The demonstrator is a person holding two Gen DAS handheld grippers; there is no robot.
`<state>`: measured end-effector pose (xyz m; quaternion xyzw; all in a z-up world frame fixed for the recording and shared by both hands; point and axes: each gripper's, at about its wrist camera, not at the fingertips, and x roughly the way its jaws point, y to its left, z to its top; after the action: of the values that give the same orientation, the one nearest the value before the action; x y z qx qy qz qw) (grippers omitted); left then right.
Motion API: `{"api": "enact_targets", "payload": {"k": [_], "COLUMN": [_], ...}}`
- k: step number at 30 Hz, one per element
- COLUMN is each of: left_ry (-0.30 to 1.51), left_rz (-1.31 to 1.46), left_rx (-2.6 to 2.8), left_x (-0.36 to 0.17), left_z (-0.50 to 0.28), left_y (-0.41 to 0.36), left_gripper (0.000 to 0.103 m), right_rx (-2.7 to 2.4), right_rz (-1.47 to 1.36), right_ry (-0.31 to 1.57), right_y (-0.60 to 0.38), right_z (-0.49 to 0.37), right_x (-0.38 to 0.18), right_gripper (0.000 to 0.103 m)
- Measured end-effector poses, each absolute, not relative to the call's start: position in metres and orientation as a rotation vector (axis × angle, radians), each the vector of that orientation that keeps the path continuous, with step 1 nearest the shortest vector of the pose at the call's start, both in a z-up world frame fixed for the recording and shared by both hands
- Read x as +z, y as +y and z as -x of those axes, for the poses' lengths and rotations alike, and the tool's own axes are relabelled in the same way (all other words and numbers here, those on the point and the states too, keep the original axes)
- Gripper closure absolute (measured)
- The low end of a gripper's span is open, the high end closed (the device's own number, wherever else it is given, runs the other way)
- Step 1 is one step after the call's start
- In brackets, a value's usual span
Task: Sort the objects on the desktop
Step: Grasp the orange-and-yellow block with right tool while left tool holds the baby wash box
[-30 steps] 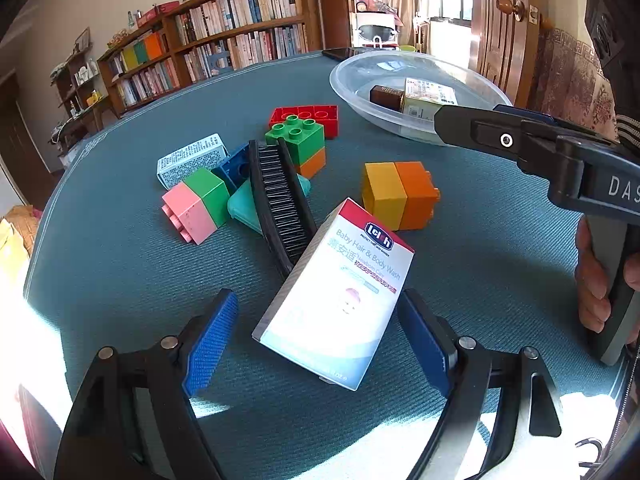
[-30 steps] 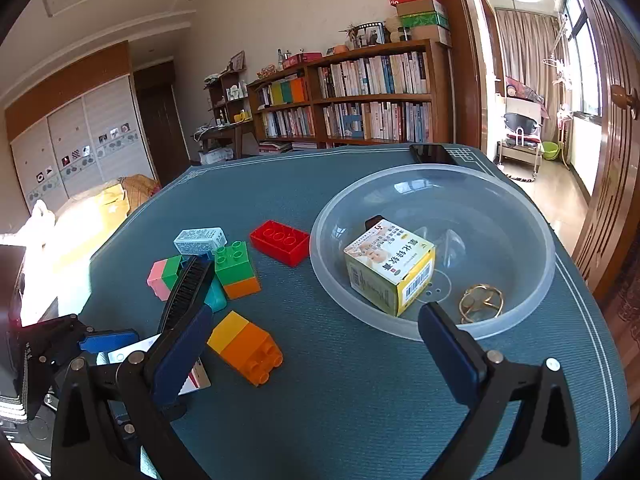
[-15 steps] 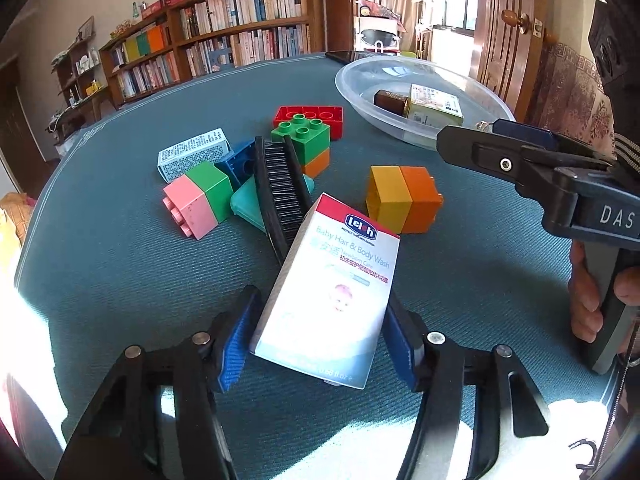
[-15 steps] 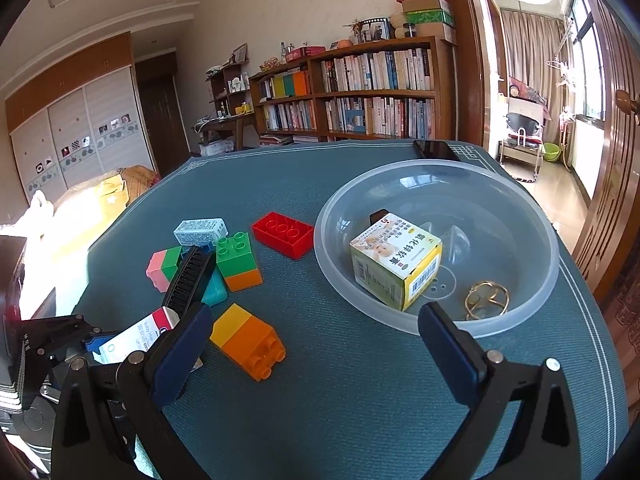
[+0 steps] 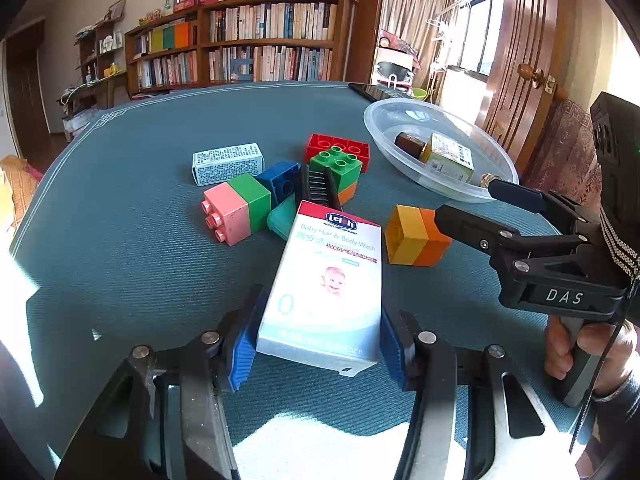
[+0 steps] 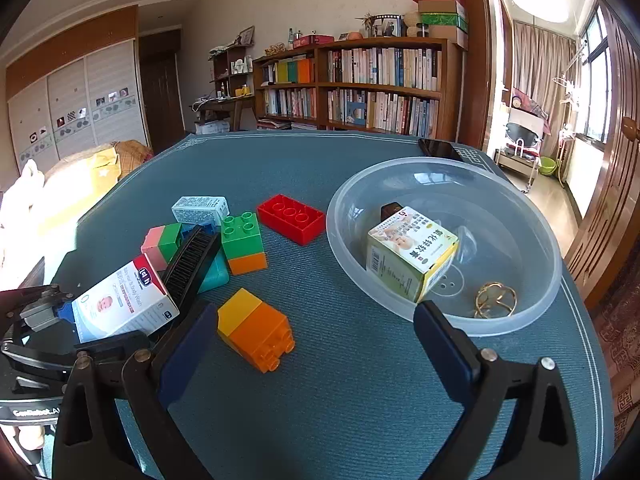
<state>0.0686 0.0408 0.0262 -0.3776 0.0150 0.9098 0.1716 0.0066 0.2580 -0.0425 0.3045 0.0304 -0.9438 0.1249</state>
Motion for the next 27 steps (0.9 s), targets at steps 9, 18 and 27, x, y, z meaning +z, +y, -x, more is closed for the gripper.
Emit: {"api": "enact_targets", "payload": {"k": [9,18,27], "left_ry": [-0.06,-0.092,-0.084], "left_rz": [1.143,1.189,1.192], "left_rx": [2.556,2.543,2.555], "left_x": [0.018,0.012,0.012], "left_z": [-0.062,-0.059,-0.057], "left_y": [0.028,0.024,0.025], "left_gripper": [0.048,0.048,0.048], "right_rx": [-2.673,-2.602,-2.577], "right_rz": [-0.981,-1.008,-1.076], "right_ry": [0.115,0.042,0.041], "right_y": [0.241,0.239,0.236], "right_z": [0.003,0.005,0.012], "right_x": [-0.052,-0.056,-0.065], "right_gripper": [0.028,0.028,0.033]}}
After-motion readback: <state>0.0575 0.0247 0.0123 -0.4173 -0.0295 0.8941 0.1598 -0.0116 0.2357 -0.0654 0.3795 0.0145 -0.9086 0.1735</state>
